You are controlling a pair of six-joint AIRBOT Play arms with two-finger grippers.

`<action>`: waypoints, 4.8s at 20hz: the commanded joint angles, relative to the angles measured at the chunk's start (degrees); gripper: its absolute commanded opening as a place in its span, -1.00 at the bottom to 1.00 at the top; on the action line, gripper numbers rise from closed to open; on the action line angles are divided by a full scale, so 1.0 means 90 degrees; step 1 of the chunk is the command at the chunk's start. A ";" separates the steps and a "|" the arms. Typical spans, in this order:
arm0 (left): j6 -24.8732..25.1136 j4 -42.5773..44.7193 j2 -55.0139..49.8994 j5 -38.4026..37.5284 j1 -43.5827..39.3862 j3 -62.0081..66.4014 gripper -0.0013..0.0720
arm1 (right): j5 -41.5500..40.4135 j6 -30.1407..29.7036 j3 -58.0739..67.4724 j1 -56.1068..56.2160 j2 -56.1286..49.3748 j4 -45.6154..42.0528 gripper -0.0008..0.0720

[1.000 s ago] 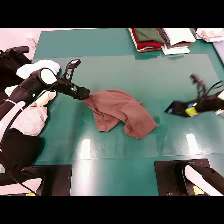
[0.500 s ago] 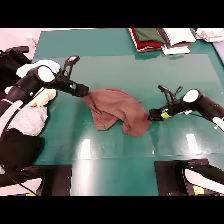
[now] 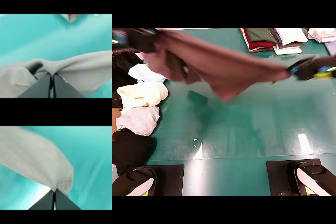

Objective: Fold the shirts.

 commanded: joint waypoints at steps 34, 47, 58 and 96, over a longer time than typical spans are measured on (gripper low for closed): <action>-0.0981 -0.2380 -0.0151 0.0950 -0.0617 -0.6662 0.68 | -0.0362 0.0607 -0.2441 -0.0102 0.1151 -0.0056 -0.93; -0.0954 -0.0083 -0.0403 -0.1069 0.0680 -0.3752 -0.90 | -0.0687 0.0646 -0.0937 -0.0104 0.1115 -0.0527 -0.93; -0.0597 0.0945 0.1098 -0.1797 0.1032 0.1943 -0.90 | 0.1163 0.0644 0.3033 -0.0102 0.0022 -0.1134 -0.93; 0.0544 -0.1591 -0.1688 -0.1173 0.3167 -0.4777 0.61 | 0.0877 0.0223 -0.0855 -0.0801 -0.1681 -0.0712 0.06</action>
